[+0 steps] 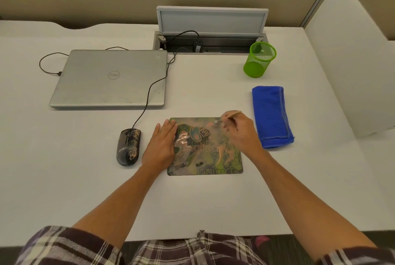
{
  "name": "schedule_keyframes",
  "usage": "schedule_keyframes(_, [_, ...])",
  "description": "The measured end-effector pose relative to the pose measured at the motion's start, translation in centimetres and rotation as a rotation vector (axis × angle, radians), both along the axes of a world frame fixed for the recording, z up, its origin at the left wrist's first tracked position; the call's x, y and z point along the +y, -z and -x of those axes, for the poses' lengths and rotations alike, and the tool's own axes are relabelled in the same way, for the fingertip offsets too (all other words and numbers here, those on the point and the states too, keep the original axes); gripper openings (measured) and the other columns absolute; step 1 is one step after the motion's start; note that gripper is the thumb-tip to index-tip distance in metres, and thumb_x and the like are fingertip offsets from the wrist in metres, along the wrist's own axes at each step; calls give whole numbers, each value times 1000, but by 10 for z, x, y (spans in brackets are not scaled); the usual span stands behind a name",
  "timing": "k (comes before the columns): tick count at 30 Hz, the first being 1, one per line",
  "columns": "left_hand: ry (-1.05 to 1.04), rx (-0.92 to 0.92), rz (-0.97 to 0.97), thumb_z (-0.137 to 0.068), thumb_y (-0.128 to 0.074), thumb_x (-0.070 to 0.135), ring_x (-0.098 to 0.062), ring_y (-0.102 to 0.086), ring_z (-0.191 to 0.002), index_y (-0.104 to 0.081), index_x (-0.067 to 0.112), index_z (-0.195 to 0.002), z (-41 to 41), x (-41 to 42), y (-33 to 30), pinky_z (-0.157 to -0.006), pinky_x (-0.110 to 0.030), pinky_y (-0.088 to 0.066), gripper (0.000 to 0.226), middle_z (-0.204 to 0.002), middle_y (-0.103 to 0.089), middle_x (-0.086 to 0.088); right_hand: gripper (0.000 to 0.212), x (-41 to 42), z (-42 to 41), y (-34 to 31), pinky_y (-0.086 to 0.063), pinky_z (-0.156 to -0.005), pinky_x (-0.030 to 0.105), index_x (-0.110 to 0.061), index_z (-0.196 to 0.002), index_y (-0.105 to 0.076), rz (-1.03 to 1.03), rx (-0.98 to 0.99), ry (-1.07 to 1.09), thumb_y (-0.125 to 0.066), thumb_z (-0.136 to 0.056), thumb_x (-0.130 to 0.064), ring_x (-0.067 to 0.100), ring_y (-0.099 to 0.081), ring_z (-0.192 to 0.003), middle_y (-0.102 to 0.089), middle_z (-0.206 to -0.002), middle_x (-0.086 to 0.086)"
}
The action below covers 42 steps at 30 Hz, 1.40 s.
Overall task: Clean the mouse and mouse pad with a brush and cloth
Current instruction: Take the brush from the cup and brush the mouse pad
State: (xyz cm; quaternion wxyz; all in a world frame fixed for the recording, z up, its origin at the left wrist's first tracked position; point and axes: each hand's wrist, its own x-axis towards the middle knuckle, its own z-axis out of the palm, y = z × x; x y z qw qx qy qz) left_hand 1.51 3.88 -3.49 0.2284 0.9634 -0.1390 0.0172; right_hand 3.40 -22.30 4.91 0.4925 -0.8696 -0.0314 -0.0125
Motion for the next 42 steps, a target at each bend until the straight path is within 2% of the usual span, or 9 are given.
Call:
schedule_keyframes(3, [5,5,-3,-100,-22,23,-5,-6,-143,-33,6,-148,0,0,-1,-117,-22,11,52,-157,-29,-7,11,11,-11,5,-53,-76,29,-6,-97,-65,20,15,-31,-56,-97,-12,11,-62,-75,-64,-90,1])
schedule_keyframes(7, [6,5,-4,-99,-22,24,-8,-8,-145,-33,6,-148,0,1,0,-118,-23,10,53,-157,-30,-7,10,13,5,12,-47,-72,19,-13,-94,-63,71,57,-69,-54,-98,-14,2,-58,-72,-61,-82,-4])
schedule_keyframes(12, [1,-2,13,-100,-25,21,-3,-5,-143,-33,6,-148,0,0,0,-117,-22,11,51,-156,-30,-8,12,-1,44,19,-39,-65,6,-7,-96,-64,159,81,-102,-54,-98,-14,-4,-55,-69,-57,-81,-10])
schedule_keyframes(17, [1,-14,8,-98,-28,17,-7,-9,-144,-35,5,-147,0,1,0,-118,-24,9,51,-156,-32,-7,15,-11,45,14,-41,-64,14,-8,-95,-63,164,86,-120,-53,-98,-18,2,-56,-71,-59,-80,-6])
schedule_keyframes(23, [-2,-10,2,-99,-27,19,-8,-10,-145,-34,5,-147,1,0,-1,-119,-25,7,51,-156,-31,-7,10,0,18,10,-46,-78,14,-13,-96,-66,63,-41,-46,-56,-97,-15,-3,-58,-85,-61,-92,-7])
schedule_keyframes(27, [-6,0,-5,-99,-24,22,-15,-13,-147,-34,5,-148,1,0,-2,-119,-25,7,52,-156,-31,-7,12,0,33,23,-49,-73,25,-7,-95,-65,103,-36,-74,-54,-97,-12,14,-60,-81,-61,-90,-1])
schedule_keyframes(30, [-12,8,-4,-100,-23,23,-17,-14,-148,-33,5,-148,2,0,-1,-120,-27,5,52,-157,-29,-8,12,-7,56,28,-44,-70,14,-7,-95,-64,131,-18,-87,-53,-98,-11,3,-56,-77,-57,-88,-6])
schedule_keyframes(37, [-9,9,-3,-99,-25,21,-13,-12,-147,-34,6,-148,1,-1,-1,-119,-26,6,51,-157,-30,-7,8,-22,78,22,-44,-73,7,-9,-93,-65,132,36,-119,-57,-95,-7,0,-59,-84,-63,-92,-1])
schedule_keyframes(42, [-11,24,-11,-99,-23,22,-14,-13,-148,-33,6,-148,1,-1,-2,-119,-25,7,53,-157,-29,-7,11,-24,35,10,-47,-66,11,-5,-97,-66,71,-110,43,-57,-96,-11,5,-60,-72,-64,-86,1])
